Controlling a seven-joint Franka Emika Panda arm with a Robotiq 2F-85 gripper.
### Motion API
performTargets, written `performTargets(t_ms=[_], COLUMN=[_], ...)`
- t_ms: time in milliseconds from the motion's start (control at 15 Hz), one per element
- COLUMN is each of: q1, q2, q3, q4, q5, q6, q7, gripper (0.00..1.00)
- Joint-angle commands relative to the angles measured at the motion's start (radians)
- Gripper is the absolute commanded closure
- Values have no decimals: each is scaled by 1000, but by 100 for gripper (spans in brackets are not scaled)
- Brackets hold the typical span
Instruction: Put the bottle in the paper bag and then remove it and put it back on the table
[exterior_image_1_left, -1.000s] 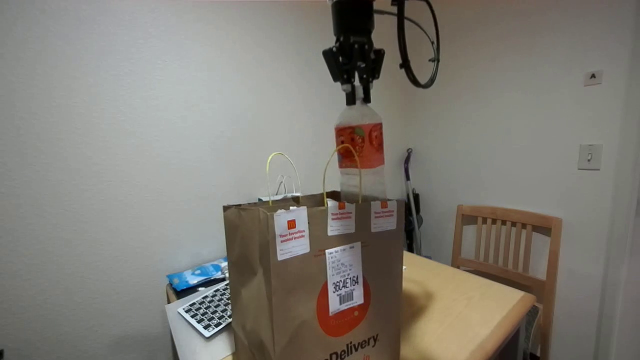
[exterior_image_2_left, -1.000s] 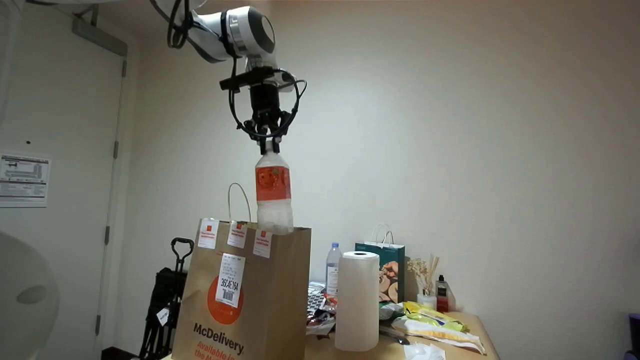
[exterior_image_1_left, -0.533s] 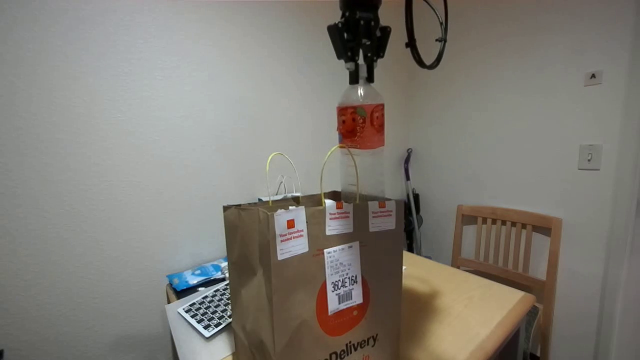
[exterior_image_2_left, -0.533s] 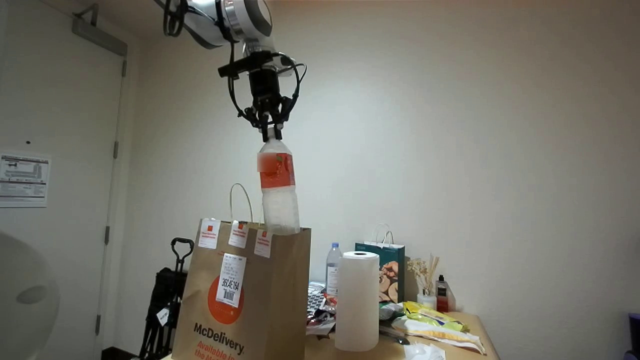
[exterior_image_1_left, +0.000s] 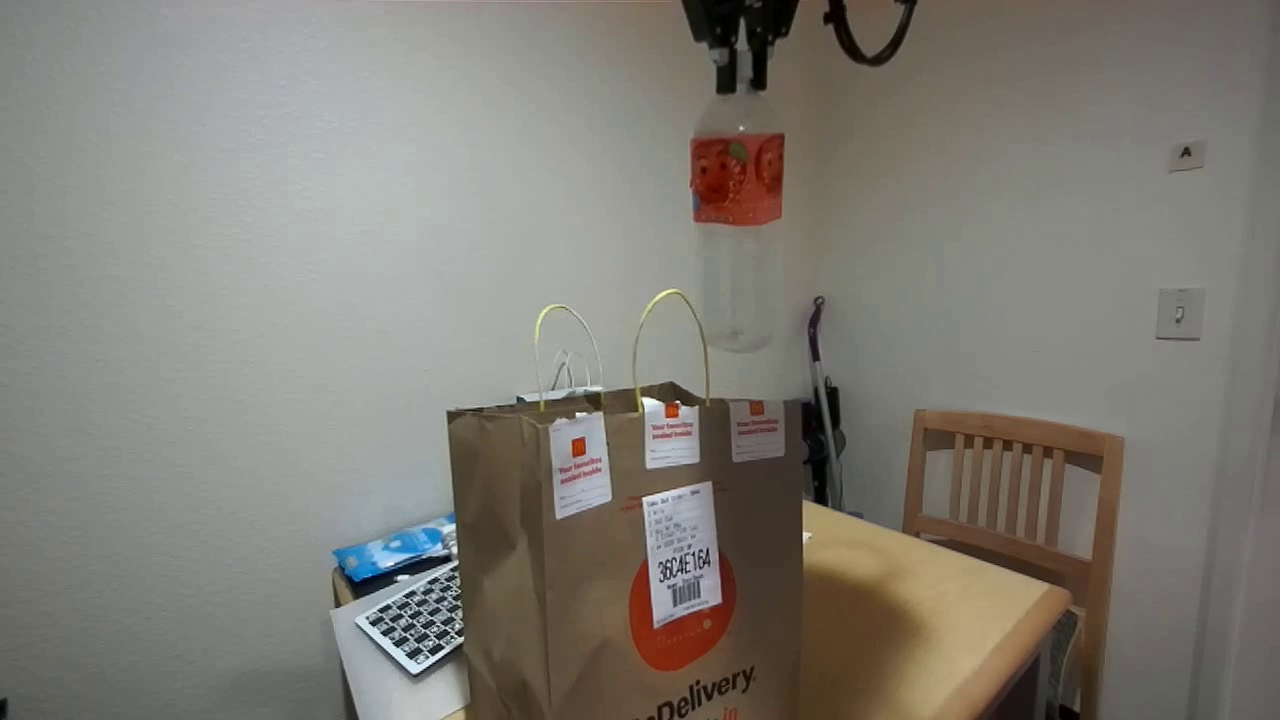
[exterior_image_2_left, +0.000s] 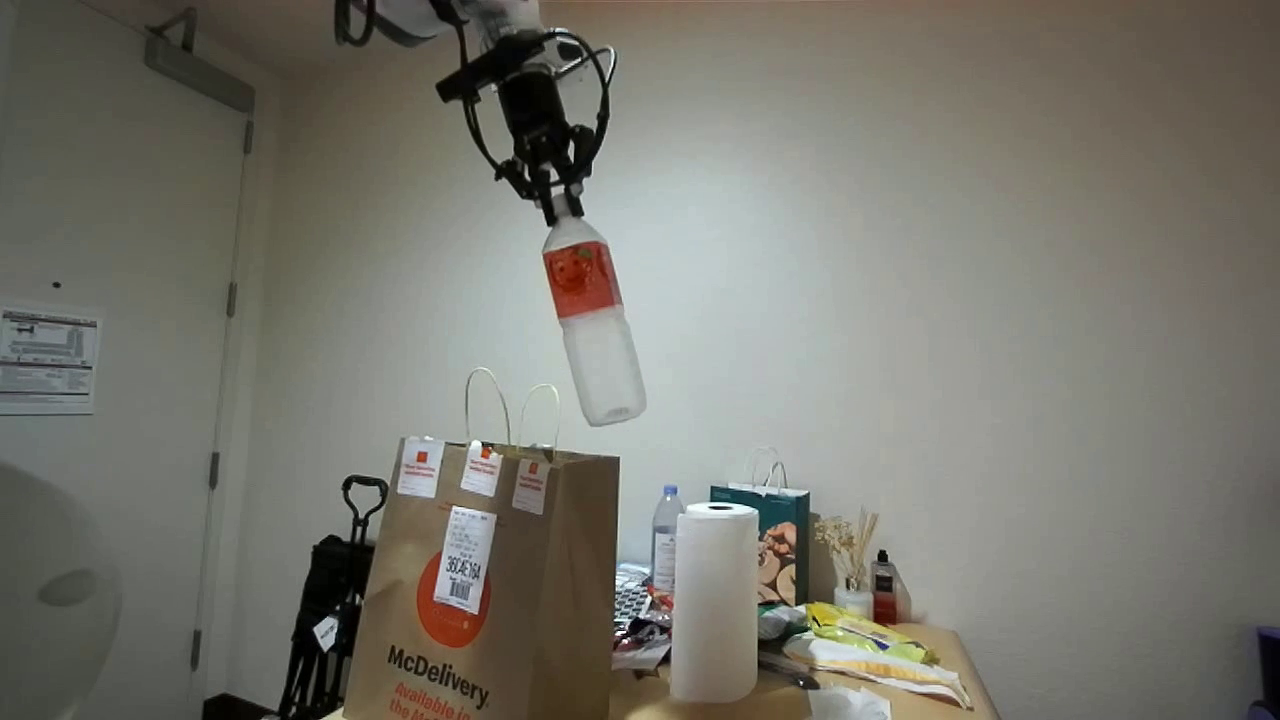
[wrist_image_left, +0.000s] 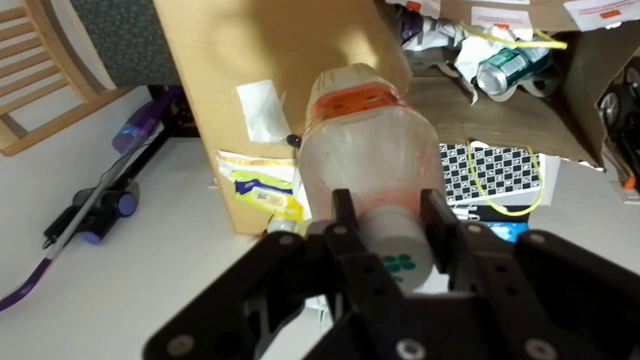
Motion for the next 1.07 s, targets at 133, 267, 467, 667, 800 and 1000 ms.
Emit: performTargets(t_ms=[133,267,467,667,800,1000], q1=[-7,-27,-58,-79,-85,-86], q2=[-11,-23,-52,-76,-89,-104], q3=[-8,-37,-91,-131,-149,-164], q4=[114,92,-8,-118,-195,-313], q5=[-75,-13,96,180,192,170], q6=[-103,-103,-29,88,161,243], q7=[55,76,101,102,94,116], gripper=[87,87,87,87,87,87])
